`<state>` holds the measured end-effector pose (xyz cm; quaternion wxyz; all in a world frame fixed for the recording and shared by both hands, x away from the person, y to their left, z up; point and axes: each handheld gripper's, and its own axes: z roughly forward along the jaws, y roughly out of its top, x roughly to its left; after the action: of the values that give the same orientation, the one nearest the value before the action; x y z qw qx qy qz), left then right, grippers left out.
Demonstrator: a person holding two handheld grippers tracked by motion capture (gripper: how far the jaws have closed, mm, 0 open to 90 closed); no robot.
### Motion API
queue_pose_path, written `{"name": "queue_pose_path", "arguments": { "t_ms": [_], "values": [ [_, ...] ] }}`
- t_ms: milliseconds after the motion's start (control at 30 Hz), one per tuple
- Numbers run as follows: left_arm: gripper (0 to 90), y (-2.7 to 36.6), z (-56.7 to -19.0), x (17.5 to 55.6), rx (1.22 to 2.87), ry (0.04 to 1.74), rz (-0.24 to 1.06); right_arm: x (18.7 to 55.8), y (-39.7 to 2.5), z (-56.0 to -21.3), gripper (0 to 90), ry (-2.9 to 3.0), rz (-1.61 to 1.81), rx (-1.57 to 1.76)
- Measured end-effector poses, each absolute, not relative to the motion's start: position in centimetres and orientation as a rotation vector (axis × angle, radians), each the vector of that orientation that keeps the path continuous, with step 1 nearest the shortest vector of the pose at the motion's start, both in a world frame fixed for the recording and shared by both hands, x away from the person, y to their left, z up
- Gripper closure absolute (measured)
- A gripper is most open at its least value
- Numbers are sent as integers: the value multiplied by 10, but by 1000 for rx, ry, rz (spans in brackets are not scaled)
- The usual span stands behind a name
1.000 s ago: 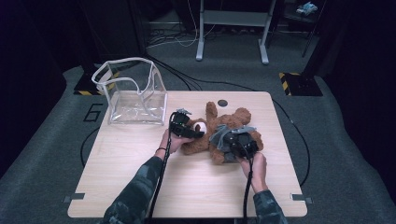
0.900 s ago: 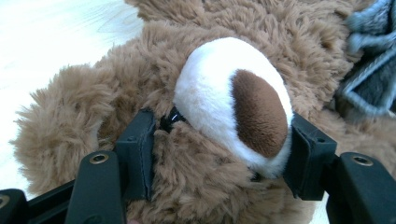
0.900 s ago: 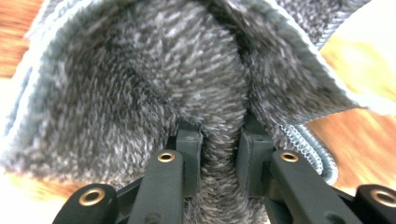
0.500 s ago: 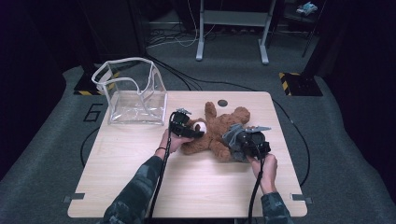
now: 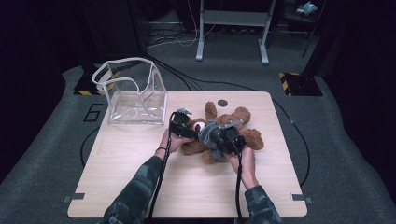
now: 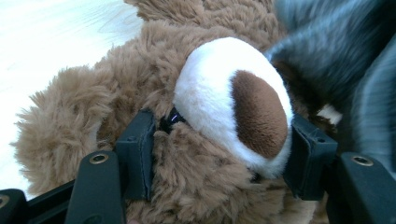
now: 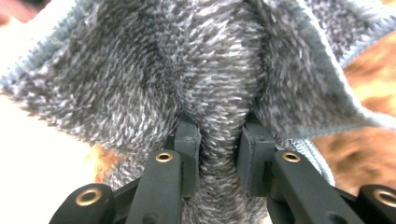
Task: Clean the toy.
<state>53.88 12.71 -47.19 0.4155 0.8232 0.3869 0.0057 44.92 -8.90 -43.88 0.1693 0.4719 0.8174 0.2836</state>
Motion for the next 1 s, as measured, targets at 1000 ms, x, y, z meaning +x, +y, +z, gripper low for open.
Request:
{"name": "queue_pose_path", "arguments": {
  "t_ms": [1000],
  "values": [
    [373, 127, -472, 539, 2069, 967, 16, 443, -89, -412, 720, 2313, 848, 1314]
  ]
}}
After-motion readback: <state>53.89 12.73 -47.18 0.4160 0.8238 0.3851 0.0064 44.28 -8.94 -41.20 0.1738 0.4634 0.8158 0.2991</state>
